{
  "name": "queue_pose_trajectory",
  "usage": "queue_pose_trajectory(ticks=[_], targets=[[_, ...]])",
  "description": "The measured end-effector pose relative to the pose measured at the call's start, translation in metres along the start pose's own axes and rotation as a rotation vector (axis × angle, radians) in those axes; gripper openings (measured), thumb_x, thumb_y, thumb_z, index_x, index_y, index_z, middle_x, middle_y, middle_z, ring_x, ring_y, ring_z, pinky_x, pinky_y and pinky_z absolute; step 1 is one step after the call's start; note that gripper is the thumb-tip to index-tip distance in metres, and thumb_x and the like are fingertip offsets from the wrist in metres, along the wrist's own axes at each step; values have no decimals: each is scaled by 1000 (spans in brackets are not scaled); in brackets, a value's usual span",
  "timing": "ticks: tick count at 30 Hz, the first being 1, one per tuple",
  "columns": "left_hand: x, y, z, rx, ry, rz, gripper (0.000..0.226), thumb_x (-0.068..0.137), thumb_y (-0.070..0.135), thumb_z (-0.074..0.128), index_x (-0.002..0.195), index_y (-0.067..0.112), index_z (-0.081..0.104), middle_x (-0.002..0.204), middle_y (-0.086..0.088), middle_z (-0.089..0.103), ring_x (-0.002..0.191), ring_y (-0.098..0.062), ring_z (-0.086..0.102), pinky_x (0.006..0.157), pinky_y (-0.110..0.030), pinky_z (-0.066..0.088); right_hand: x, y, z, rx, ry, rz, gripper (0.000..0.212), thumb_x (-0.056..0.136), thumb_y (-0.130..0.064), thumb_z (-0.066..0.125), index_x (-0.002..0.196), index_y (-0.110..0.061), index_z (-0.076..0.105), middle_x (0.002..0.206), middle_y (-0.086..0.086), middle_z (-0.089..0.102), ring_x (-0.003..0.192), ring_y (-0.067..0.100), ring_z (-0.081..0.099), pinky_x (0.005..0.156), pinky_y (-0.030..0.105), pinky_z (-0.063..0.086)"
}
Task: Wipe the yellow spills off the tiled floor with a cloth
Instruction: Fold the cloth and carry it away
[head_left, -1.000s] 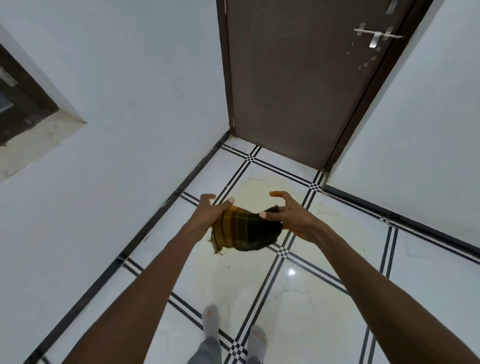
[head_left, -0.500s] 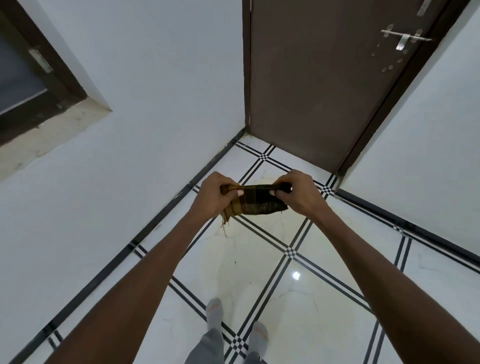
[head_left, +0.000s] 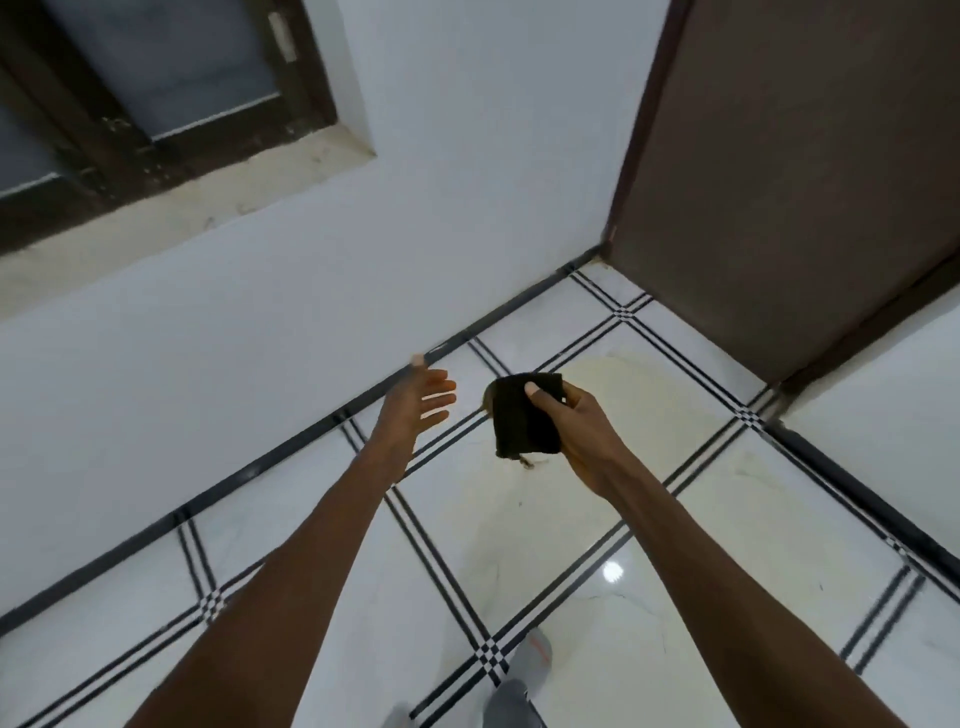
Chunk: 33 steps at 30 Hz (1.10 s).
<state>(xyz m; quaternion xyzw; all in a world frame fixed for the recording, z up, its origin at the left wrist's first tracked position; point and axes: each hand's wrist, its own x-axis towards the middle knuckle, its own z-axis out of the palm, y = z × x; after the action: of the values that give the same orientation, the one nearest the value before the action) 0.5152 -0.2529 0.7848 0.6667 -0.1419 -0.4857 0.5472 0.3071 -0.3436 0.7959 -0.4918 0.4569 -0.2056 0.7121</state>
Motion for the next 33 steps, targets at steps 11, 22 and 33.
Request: queue_pose_trajectory(ticks=[11, 22, 33], targets=[[-155, -59, -267, -388, 355, 48, 61, 103, 61, 36, 117, 13, 70, 112, -7, 80, 111, -29, 73, 91, -37, 59, -65, 48, 279, -167, -388, 81, 27, 105, -22, 61, 131, -17, 66, 125, 10, 74, 117, 26, 70, 102, 49, 59], [-444, -147, -523, -575, 853, 200, 40, 105, 47, 50, 114, 14, 71, 109, -6, 79, 109, -27, 73, 93, -37, 57, -274, 139, 595, -390, -837, 23, 12, 104, -25, 63, 113, -25, 70, 121, 6, 76, 112, 24, 72, 99, 44, 61], [-708, -264, -655, -761, 1445, 257, 39, 107, 41, 51, 125, 10, 66, 122, -12, 74, 112, -28, 72, 92, -35, 58, -525, 255, 826, -657, -1399, 5, 10, 102, -27, 65, 112, -28, 68, 115, 2, 74, 107, 20, 71, 95, 38, 62]])
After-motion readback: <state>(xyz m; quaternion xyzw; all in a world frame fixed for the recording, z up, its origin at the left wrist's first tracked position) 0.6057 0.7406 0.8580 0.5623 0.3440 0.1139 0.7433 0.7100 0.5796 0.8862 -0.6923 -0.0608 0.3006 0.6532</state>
